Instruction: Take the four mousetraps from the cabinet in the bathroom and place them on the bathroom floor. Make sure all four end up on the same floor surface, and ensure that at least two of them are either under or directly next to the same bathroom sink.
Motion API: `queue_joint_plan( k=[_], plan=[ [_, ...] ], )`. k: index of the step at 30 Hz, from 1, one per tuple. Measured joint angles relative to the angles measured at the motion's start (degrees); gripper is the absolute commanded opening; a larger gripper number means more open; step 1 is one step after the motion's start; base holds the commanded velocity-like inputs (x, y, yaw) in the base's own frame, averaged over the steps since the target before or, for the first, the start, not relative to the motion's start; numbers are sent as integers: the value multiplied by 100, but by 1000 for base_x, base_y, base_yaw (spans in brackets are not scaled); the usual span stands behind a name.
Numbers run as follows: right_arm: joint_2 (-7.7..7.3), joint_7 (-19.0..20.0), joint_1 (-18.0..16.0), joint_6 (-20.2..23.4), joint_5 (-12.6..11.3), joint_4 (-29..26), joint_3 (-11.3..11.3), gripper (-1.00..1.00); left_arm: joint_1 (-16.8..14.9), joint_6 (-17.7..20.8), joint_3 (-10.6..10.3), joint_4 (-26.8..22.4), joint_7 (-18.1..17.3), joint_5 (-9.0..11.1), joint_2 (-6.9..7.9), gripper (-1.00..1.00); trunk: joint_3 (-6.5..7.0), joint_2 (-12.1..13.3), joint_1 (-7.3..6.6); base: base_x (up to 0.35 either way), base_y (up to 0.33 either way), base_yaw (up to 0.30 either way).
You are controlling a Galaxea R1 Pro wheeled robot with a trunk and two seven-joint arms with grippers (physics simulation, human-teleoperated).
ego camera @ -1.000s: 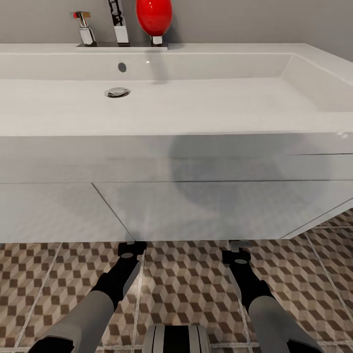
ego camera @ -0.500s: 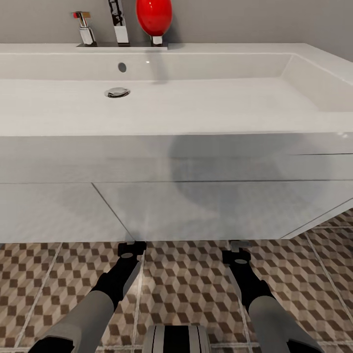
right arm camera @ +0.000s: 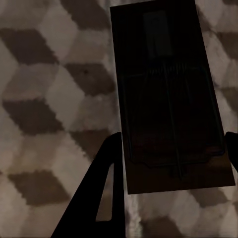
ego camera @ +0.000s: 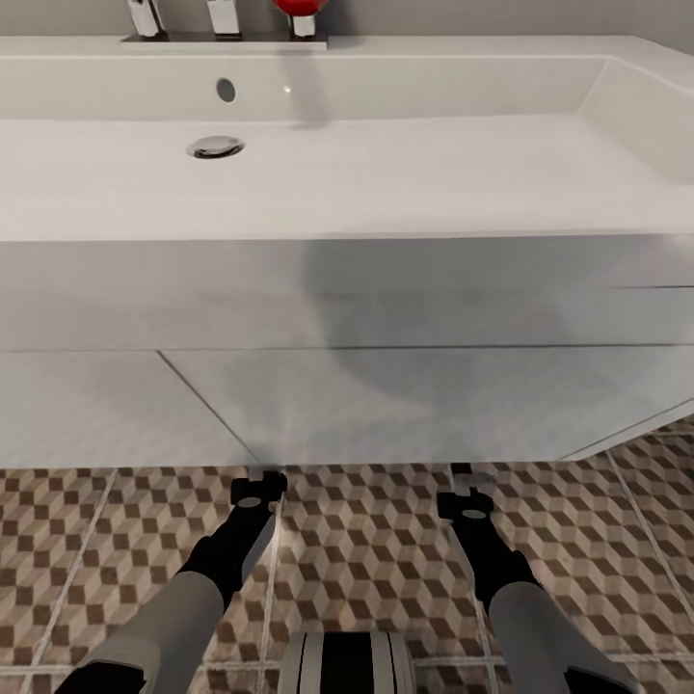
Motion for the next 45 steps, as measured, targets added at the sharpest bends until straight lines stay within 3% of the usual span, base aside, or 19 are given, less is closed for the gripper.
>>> queue_joint_plan(
  k=[27, 40, 45],
  plan=[
    [2, 0, 0, -23, 18, 0, 9, -100, 0, -22, 5, 8, 6, 17, 0, -100, -598, -36, 70, 0, 0, 0],
    [17, -21, 0, -70, 29, -16, 12, -100, 0, -23, 9, 8, 6, 9, 0, -100, -599, -37, 69, 0, 0, 0],
    [95, -231, 0, -79, 16, -21, 9, -100, 0, -26, 7, 7, 6, -1, 0, -100, -599, -37, 69, 0, 0, 23]
  ],
)
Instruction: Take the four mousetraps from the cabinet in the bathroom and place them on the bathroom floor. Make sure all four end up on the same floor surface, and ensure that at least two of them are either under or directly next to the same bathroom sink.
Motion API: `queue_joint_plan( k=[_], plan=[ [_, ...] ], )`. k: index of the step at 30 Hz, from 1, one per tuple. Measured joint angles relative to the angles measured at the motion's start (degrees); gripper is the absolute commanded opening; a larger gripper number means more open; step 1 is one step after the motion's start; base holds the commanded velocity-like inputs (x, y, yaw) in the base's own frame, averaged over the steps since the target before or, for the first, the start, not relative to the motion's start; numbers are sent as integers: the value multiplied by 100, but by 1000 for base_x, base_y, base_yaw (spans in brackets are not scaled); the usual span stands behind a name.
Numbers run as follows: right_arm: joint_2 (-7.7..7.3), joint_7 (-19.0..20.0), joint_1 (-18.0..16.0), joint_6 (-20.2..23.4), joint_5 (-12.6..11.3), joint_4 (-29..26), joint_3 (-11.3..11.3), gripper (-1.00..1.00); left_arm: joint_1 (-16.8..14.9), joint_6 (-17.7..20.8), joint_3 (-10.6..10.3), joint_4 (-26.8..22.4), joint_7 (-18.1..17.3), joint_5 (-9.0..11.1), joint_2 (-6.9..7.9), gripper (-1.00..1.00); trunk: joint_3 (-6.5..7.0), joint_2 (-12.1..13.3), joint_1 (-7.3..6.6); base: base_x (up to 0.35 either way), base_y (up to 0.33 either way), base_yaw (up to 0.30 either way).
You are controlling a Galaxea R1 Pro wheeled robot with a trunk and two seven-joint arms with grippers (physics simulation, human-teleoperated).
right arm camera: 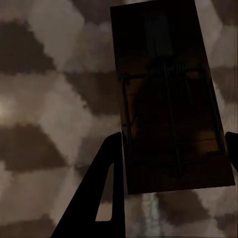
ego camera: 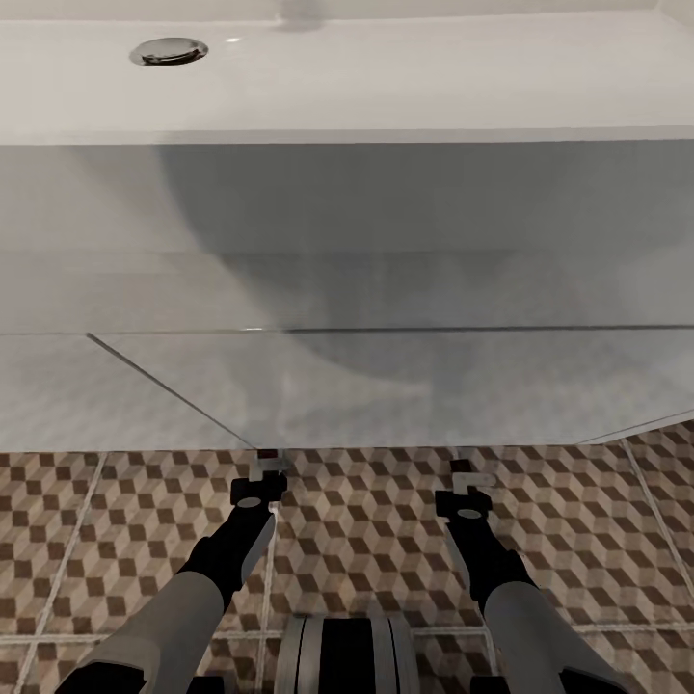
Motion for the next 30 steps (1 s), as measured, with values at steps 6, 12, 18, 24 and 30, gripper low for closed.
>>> queue_joint_plan(
  k=[6, 12, 18, 24, 30],
  plan=[
    [40, -134, -1, -5, -5, 4, -1, -100, 1, 2, -1, -1, 0, -11, 0, -100, 0, 0, 0, 0, 0, 128],
    [41, -151, 0, -11, -6, 2, -1, -100, 0, 2, -7, 0, 0, -11, 0, -100, 0, 0, 0, 0, 0, 26],
    [35, -148, 0, -17, -6, 3, -1, -100, 0, -1, -7, 0, 2, -13, 0, -100, 0, 0, 0, 0, 0, 4],
    [22, -141, 0, -25, -6, 3, -1, -100, 0, -3, -8, 5, 0, -14, 0, -100, 0, 0, 0, 0, 0, 0],
    [-28, -120, 0, -204, -5, 3, -3, -100, 0, -5, -8, 8, 0, -16, 0, -100, 0, 0, 0, 0, 0, 0]
  ],
)
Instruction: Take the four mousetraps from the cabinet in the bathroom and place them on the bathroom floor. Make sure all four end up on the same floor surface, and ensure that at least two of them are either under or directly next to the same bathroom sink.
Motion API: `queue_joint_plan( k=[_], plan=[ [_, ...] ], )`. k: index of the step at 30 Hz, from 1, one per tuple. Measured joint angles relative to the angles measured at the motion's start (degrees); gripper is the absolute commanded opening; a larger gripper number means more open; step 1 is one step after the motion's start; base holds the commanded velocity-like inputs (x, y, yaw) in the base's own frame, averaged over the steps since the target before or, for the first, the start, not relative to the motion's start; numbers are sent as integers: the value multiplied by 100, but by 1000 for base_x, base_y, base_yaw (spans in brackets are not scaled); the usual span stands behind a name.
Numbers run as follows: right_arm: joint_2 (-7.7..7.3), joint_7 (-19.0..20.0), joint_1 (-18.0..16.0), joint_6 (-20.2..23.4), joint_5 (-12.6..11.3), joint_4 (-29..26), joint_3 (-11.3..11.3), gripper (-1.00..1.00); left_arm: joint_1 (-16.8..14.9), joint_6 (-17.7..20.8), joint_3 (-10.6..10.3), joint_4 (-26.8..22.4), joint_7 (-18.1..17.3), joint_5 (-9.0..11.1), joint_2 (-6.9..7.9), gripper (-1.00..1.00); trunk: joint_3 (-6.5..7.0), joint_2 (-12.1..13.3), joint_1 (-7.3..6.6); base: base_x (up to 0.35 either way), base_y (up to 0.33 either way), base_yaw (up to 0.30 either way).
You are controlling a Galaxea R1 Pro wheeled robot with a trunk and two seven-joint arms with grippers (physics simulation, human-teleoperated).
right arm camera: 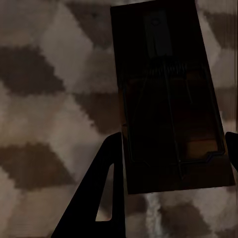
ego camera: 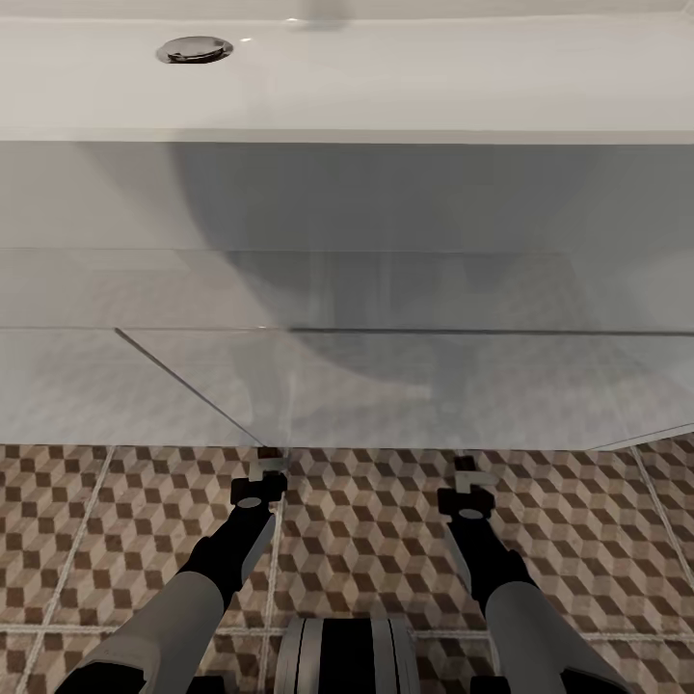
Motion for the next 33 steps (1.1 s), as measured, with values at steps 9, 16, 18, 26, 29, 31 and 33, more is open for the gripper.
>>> queue_joint_plan(
  k=[9, 16, 18, 26, 29, 31, 33],
  plan=[
    [-33, 18, 0, -92, -1, -5, -14, -100, 0, 0, 0, 4, 0, 0, 0, -100, 0, 0, 0, 0, 0, 0],
    [-34, 26, 0, -95, -1, -65, -23, -100, 0, 1, -4, 4, 0, -5, -2, -100, 0, 0, 0, 0, 0, 0],
    [-32, 28, 0, -88, -1, -72, -21, -100, 0, 0, -5, 4, 0, -4, -1, -100, 0, 0, 0, 0, 0, 0],
    [-9, 186, 0, -71, -3, -17, 20, -100, 0, 6, -8, 10, 0, 1, -5, -100, 0, 0, 0, 0, 0, 0],
    [-13, 441, 0, -58, -5, -7, 24, -100, 0, 4, -8, 36, -5, -3, -7, -100, 0, 0, 0, 0, 0, 0],
    [-17, 652, 0, -45, -11, -3, 10, -100, 0, 2, -9, 63, -7, -5, -8, -100, 0, 0, 0, 0, 0, 0],
    [-20, 747, 0, -39, -13, -2, 0, -100, 0, 1, -10, 77, -8, -7, -8, -100, 0, 0, 0, 0, 0, 0]
  ],
)
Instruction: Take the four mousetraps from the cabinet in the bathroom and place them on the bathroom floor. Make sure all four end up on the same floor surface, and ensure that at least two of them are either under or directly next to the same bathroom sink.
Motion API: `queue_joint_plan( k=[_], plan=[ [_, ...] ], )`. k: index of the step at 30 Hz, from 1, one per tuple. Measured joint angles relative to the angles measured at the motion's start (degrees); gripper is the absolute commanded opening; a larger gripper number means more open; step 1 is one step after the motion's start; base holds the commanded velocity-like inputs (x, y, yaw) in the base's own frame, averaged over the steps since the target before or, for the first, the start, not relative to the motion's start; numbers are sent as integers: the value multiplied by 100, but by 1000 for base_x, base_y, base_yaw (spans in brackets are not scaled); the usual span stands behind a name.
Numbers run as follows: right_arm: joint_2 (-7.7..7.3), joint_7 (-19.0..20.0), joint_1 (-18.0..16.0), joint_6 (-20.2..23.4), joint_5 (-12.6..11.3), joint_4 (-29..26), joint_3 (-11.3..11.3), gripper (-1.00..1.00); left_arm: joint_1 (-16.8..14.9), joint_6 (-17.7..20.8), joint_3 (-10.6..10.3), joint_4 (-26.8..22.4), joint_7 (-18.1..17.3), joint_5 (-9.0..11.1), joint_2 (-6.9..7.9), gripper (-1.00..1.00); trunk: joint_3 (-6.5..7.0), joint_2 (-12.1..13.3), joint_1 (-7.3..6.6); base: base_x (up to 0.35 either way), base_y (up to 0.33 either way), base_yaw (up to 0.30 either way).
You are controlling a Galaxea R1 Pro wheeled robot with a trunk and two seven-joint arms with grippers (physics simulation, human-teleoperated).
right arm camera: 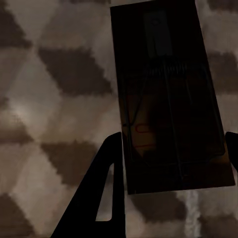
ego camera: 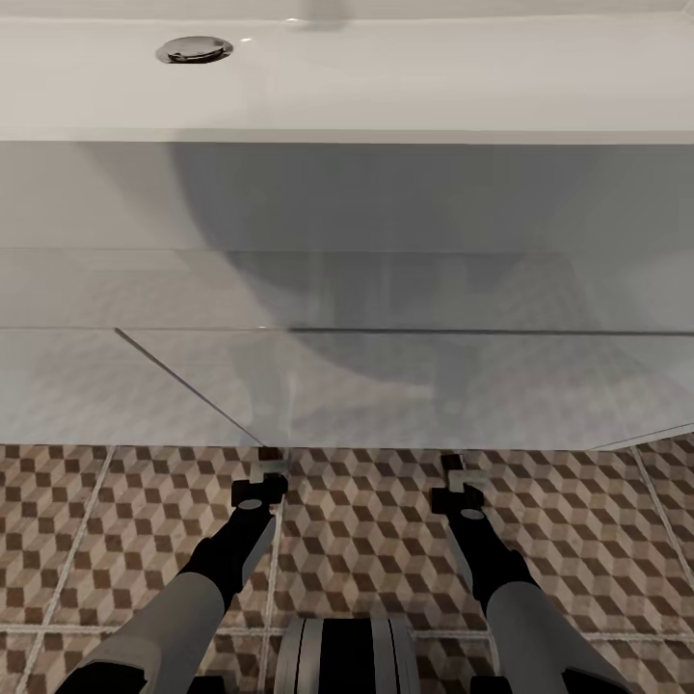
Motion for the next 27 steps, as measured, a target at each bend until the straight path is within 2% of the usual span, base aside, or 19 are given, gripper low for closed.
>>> queue_joint_plan(
  k=[8, 27],
  plan=[
    [-6, 172, 0, 17, 2, 2, -21, -100, 0, -2, 2, 27, -1, -1, 0, -100, 0, 0, 0, 0, 0, 0],
    [7, 150, 0, 35, 17, -6, -20, -100, 0, -2, 2, 32, -1, -2, -1, -100, 0, 0, 0, 0, 0, 0]
  ],
)
